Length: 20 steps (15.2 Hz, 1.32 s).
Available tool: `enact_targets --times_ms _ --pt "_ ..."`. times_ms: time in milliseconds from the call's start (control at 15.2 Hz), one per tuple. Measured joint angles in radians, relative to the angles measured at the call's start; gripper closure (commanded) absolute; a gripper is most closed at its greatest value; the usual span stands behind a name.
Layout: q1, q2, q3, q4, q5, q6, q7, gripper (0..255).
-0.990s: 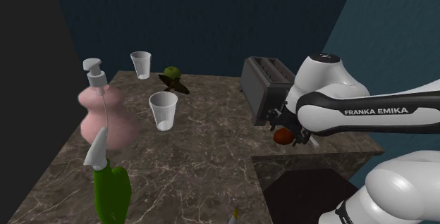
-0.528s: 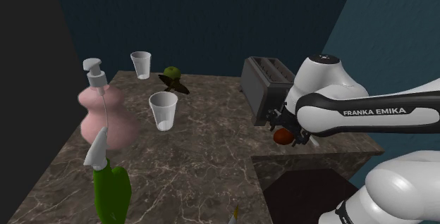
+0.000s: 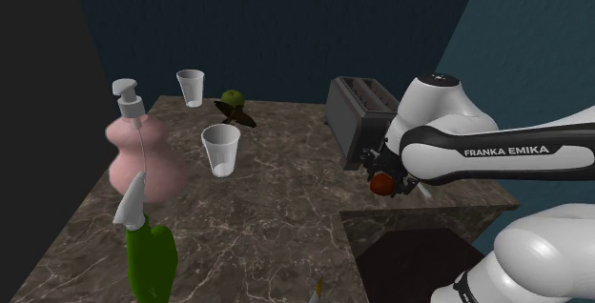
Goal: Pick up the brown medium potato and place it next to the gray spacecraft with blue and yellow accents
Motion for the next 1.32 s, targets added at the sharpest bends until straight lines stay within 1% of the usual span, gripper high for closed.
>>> enact_targets --times_ms 132,264,660,1320 --pt "0.000 0.000 0.000 0.000 0.000 0.000 0.000 255" --pt "0.001 -0.016 -0.007 0.009 -0.003 -0.025 -0.003 255" --pt "0.001 -0.082 -0.041 0.055 -0.021 -0.135 -0.017 255" --pt "-0.008 -0.152 -0.087 0.156 -0.053 -0.303 -0.033 255"
